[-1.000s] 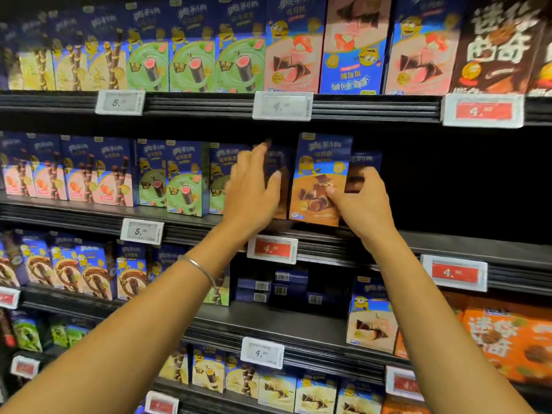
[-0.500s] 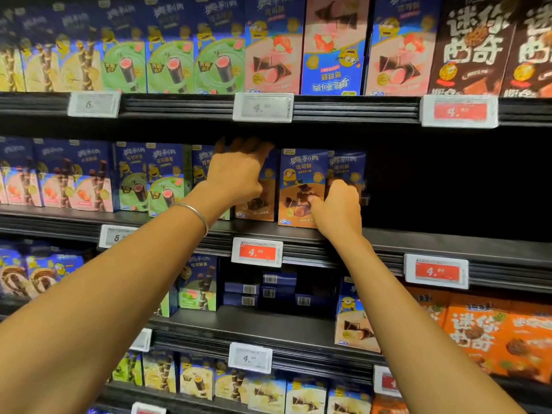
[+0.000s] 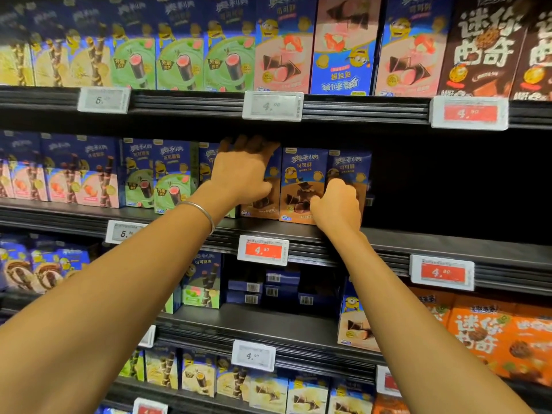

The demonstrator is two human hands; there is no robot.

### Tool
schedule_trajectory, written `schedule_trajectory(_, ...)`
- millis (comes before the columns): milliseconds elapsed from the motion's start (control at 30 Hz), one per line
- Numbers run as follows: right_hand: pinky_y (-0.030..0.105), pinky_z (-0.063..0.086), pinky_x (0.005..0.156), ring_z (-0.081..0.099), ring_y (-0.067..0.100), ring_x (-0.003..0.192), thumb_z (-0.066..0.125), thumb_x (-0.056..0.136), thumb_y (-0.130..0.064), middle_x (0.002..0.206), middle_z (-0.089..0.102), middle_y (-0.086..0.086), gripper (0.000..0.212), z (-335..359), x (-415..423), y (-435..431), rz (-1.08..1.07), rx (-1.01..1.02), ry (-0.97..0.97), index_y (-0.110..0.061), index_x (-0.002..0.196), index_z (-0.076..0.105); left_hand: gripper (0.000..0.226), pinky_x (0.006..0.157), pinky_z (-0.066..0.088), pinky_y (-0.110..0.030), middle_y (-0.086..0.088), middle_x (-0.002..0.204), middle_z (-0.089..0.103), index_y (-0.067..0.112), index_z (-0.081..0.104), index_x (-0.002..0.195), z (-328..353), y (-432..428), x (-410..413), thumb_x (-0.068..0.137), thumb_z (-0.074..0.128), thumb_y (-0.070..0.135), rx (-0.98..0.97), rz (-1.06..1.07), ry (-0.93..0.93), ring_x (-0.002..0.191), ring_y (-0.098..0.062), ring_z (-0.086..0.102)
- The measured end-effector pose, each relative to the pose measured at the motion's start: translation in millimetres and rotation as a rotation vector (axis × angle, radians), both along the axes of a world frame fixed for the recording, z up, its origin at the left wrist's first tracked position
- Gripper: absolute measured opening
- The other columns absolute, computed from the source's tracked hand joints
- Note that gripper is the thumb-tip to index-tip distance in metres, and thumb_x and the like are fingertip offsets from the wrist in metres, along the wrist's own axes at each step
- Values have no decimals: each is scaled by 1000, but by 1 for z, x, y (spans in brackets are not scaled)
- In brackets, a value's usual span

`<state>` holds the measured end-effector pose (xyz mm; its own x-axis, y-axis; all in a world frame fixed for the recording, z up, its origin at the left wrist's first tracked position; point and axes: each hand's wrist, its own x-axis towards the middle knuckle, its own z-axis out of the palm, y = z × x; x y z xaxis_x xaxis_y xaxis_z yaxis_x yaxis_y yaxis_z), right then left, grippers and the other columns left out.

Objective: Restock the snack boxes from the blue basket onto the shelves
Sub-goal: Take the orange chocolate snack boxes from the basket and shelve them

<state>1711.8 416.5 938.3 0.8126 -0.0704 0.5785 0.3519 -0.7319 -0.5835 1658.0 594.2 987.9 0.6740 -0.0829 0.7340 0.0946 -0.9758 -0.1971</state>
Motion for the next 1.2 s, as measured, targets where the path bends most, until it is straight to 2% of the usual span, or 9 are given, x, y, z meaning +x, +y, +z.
schedule_trajectory(67,39,48,71,57,30,94,71,91,-39,113,60,12,34,-1,-1,-5,3,41,-10,-16,98,47,83,123,26,-52,-4,164,42,34,32,163,2,-4,0,92,64,61,-24,-15,-8,151,-35,36)
schedule_trajectory(200,52,48,91,42,41,126,79,71,-64,133,48,21,76,2,1,-24,-104,162,-89,-8,114,49,97,129,20,-52,-6,171,31,30,28,166,7,-14,5,87,71,65,-54,-67,-18,157,-34,28)
schedule_trajectory(300,54,42,107,32,44,139,85,65,-64,145,44,24,87,8,14,-40,1,256,101,-6,122,55,107,132,11,-50,-5,173,27,30,23,168,12,-21,11,82,75,69,-49,-113,40,160,-32,22)
schedule_trajectory(400,35,56,80,63,25,103,91,65,-53,107,70,6,62,8,23,-50,265,383,240,-8,102,69,122,132,9,-51,-3,176,19,32,17,169,19,-28,18,73,75,80,-51,-109,133,162,-32,17)
schedule_trajectory(500,23,44,56,57,13,70,93,65,-45,73,61,-4,44,2,29,-53,376,383,302,-11,78,68,130,131,17,-48,-1,177,15,34,14,168,24,-35,22,67,77,85,-48,-72,211,161,-32,19)
schedule_trajectory(567,21,43,56,55,8,68,93,65,-42,75,61,-4,51,0,32,-54,399,357,324,-4,88,69,130,128,25,-47,-2,176,18,34,14,168,25,-39,24,66,79,84,-80,-62,279,159,-34,25)
schedule_trajectory(800,22,43,70,56,8,85,94,66,-38,93,62,-9,40,0,43,-55,436,334,407,-20,83,63,122,121,37,-49,-6,172,27,31,18,165,25,-42,24,71,82,76,-69,-27,318,152,-38,35)
schedule_trajectory(967,33,37,88,48,19,107,93,63,-45,115,55,0,77,1,48,-63,436,319,470,-5,123,65,117,121,34,-47,-6,170,29,28,23,163,23,-43,26,73,81,75,-42,-10,307,151,-37,35)
schedule_trajectory(1200,32,37,89,55,16,101,92,65,-43,114,59,0,53,1,48,-64,455,303,487,-13,102,69,116,116,37,-46,-6,165,35,28,25,161,23,-43,30,72,82,75,-60,-16,283,147,-37,39)
